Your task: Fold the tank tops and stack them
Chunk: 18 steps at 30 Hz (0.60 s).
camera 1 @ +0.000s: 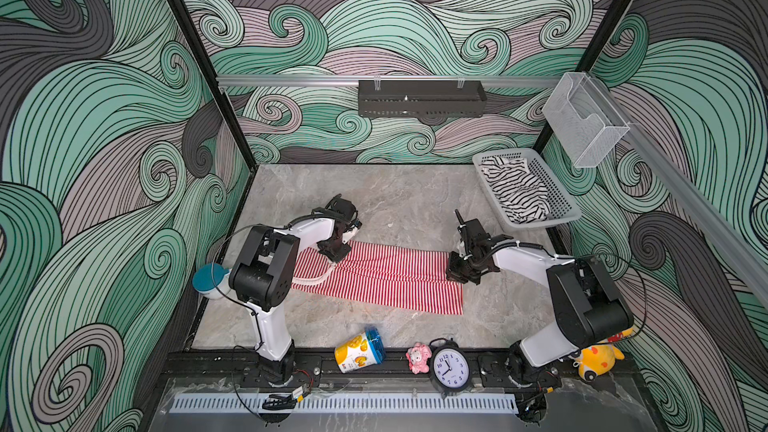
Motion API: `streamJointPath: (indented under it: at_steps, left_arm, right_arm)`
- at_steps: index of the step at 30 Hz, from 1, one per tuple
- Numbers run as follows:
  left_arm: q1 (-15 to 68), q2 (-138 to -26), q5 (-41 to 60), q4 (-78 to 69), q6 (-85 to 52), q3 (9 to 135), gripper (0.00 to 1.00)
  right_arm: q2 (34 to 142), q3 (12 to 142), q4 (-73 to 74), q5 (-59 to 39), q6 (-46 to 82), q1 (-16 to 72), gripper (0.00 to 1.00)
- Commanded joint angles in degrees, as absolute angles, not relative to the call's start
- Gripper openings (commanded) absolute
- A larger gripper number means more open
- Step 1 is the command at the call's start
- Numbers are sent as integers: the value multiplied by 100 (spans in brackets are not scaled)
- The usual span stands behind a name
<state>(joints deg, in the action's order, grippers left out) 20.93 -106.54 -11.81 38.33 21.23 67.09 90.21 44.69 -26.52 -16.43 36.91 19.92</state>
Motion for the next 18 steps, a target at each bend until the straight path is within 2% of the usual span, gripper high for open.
streamJointPath:
  at_steps: [1,4,7,13,18]
  left_arm:
    - [2081,-11246,-1449,3965,2194,7106,29]
    - [2074,-11603,-1410,4060,2303,7714,29]
    - [2073,-11972,-1373,4246,2331,8468,30]
    - [2074,-12091,-1217,4654,2160,9456,36]
    - [2074,-11432,-984,4822,1938,9271,39]
  right_arm:
    - [8816,4430,-2818,-1444,3778,2067,11]
    - [8629,4613,-2681,-1560,3788,2182,25]
    - [8568,4884,-2656,-1584,3779,2231,35]
    - [8665,5378,-2842,-1459,3662,2233,36]
    - [9022,5703,-2988,-1184,3454,2200,36]
